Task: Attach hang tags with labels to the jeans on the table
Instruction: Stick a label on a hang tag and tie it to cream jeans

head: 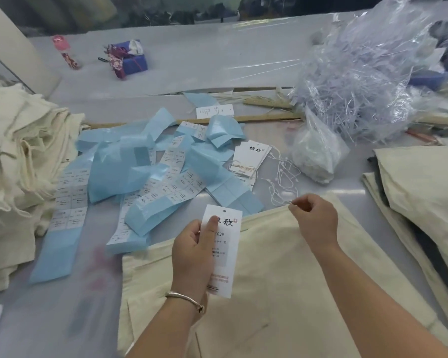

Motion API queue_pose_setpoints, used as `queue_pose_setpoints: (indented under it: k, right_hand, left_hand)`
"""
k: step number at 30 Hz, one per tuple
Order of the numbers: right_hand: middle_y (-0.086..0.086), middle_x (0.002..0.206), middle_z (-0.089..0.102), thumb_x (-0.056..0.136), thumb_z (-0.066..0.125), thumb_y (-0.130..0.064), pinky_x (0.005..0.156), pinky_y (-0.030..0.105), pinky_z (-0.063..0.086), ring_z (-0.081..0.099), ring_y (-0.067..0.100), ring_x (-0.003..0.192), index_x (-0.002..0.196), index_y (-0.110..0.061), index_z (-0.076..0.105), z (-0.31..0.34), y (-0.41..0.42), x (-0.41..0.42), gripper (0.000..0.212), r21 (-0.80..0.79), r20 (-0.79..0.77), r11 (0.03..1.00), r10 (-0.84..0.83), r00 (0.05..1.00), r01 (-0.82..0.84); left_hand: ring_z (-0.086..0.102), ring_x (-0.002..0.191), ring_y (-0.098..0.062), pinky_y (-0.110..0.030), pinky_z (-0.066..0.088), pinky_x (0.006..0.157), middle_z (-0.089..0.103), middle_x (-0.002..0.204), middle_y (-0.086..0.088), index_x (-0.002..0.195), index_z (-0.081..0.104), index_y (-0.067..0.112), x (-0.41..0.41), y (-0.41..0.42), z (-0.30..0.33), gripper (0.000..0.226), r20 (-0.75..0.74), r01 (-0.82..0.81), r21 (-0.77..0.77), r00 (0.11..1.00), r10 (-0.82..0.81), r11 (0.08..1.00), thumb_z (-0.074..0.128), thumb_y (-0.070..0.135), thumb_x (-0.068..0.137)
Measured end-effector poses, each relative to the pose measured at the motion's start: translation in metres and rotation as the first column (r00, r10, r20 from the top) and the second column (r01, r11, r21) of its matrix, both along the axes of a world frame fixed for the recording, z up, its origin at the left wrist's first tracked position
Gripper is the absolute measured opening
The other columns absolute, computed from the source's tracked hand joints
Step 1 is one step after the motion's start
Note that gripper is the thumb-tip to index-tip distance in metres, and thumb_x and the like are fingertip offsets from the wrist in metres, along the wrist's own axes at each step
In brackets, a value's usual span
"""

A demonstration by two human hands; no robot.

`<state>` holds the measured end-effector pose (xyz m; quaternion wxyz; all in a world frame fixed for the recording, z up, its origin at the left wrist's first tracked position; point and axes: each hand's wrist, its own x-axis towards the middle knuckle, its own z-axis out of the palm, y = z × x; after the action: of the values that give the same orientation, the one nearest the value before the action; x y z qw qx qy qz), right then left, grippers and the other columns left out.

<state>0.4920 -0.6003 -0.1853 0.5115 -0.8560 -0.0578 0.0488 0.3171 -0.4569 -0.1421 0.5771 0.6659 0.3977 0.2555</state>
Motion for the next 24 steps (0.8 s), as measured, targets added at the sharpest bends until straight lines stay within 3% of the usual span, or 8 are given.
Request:
queue_pose_setpoints:
  k: [3,8,11,14,16,19,21,24]
  right_hand:
    - [-0.004,0.075,0.06,0.078,0.072,-0.013,0.066,0.027,0.037,0.057,0.019,0.075,0.086,-0.016,0.065,-0.009,0.014,0.039,0.012,-0.124,-0.001,0.991,0.049,0.999,-0.049]
    - [-0.004,0.085,0.057,0.074,0.076,-0.035,0.066,0.028,0.036,0.053,0.017,0.084,0.076,-0.024,0.061,-0.018,0.052,0.06,0.019,-0.392,-0.009,0.886,0.265,0.964,-0.247]
    - [0.003,0.096,0.062,0.079,0.07,-0.025,0.071,0.027,0.042,0.058,0.023,0.095,0.08,-0.02,0.071,-0.021,0.068,0.062,0.006,-0.537,-0.019,0.805,0.287,0.958,-0.252]
    - [0.004,0.079,0.07,0.076,0.06,-0.011,0.061,0.025,0.042,0.065,0.025,0.082,0.065,-0.015,0.071,-0.017,0.068,0.068,0.016,-0.523,-0.072,0.822,0.222,0.972,-0.226]
    - [0.003,0.068,0.069,0.074,0.061,-0.013,0.056,0.025,0.04,0.064,0.024,0.073,0.055,-0.013,0.064,-0.014,0.065,0.073,0.02,-0.506,-0.119,0.829,0.207,0.971,-0.239]
    - [0.002,0.071,0.068,0.075,0.068,-0.027,0.057,0.024,0.039,0.063,0.023,0.075,0.061,-0.013,0.067,-0.011,0.068,0.072,0.019,-0.579,-0.137,0.754,0.288,0.948,-0.312]
    - [0.003,0.077,0.068,0.077,0.065,-0.021,0.057,0.023,0.037,0.063,0.024,0.079,0.068,-0.013,0.069,-0.013,0.071,0.069,0.013,-0.62,-0.114,0.72,0.312,0.943,-0.313]
    - [0.005,0.072,0.065,0.08,0.062,-0.015,0.053,0.024,0.033,0.061,0.025,0.074,0.062,-0.014,0.064,-0.009,0.067,0.07,0.018,-0.571,-0.059,0.77,0.307,0.95,-0.285]
  left_hand:
    - [0.029,0.043,-0.006,-0.016,0.024,0.039,0.035,0.047,0.012,0.058,0.038,0.02,0.008,0.002,-0.005,0.045,-0.033,0.005,0.028,0.999,-0.004,1.0,0.064,0.036,0.091]
    - [0.033,0.048,-0.01,-0.022,0.028,0.044,0.041,0.05,0.007,0.059,0.043,0.02,0.012,0.008,-0.014,0.041,-0.047,0.009,0.008,0.999,-0.009,1.0,0.064,0.036,0.09]
    - [0.034,0.047,-0.009,-0.021,0.028,0.043,0.042,0.05,0.009,0.062,0.044,0.018,0.014,0.009,-0.017,0.039,-0.04,0.014,0.0,0.999,-0.014,1.0,0.064,0.035,0.09]
    - [0.035,0.046,-0.008,-0.018,0.029,0.043,0.043,0.05,0.009,0.061,0.045,0.016,0.013,0.01,-0.018,0.04,-0.032,0.031,0.015,0.999,-0.031,0.999,0.065,0.036,0.089]
    - [0.035,0.047,-0.009,-0.019,0.03,0.044,0.044,0.051,0.008,0.063,0.045,0.009,0.01,0.01,-0.017,0.043,-0.026,0.043,0.017,0.999,-0.042,0.999,0.065,0.038,0.089]
    - [0.037,0.051,-0.013,-0.026,0.03,0.048,0.046,0.054,0.003,0.067,0.046,0.004,0.006,0.008,-0.016,0.045,-0.015,0.048,-0.011,0.999,-0.048,0.999,0.065,0.039,0.089]
    - [0.038,0.052,-0.014,-0.028,0.03,0.051,0.047,0.055,0.001,0.068,0.049,0.004,0.001,0.006,-0.014,0.045,0.0,0.049,-0.031,0.999,-0.049,0.998,0.066,0.04,0.089]
    - [0.039,0.051,-0.013,-0.025,0.033,0.048,0.05,0.055,0.002,0.068,0.053,0.008,-0.009,0.007,-0.008,0.043,0.013,0.058,-0.039,0.998,-0.058,0.998,0.068,0.044,0.086]
